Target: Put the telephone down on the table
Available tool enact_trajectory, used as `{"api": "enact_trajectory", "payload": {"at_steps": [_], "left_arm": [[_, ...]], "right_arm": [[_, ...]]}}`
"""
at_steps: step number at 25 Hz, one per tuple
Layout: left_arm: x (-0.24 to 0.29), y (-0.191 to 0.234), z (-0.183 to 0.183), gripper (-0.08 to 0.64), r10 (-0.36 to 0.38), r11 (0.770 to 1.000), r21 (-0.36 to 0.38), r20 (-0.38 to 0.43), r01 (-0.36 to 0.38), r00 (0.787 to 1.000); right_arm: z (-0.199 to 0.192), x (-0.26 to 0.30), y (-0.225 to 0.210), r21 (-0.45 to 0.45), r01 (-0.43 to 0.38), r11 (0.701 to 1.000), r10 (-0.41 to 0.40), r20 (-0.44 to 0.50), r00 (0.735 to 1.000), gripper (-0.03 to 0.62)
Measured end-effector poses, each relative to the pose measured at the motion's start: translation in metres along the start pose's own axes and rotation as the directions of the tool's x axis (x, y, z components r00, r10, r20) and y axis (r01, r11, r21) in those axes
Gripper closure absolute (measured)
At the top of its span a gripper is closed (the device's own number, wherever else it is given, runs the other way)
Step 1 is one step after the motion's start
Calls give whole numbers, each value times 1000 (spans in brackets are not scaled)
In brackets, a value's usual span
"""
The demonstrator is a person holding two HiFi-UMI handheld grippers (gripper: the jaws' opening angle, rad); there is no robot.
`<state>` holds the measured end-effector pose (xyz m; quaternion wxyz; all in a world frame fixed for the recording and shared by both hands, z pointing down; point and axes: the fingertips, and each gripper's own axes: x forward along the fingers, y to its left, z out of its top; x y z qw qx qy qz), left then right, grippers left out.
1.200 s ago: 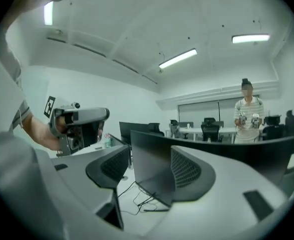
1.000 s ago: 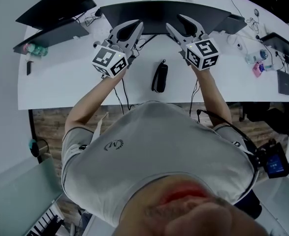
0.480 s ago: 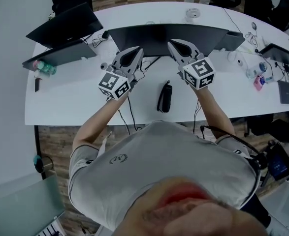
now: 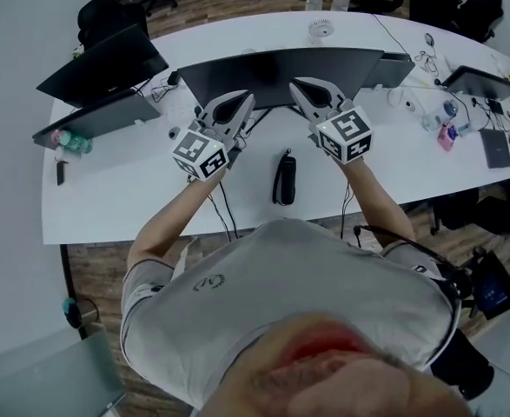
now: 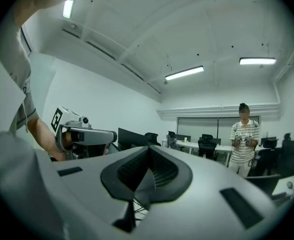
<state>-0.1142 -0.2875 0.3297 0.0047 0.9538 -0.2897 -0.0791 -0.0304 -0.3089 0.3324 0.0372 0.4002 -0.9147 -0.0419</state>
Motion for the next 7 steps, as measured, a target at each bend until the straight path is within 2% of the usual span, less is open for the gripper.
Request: {"api": "enact_trajectory", "payload": {"at_steps": [7], "left_arm": [[8,-2,3,551,-29,999,-15,7,29,1000]], "right_arm": [[-5,-3,4,17,-4,1000,5,-15,1000,577]]}}
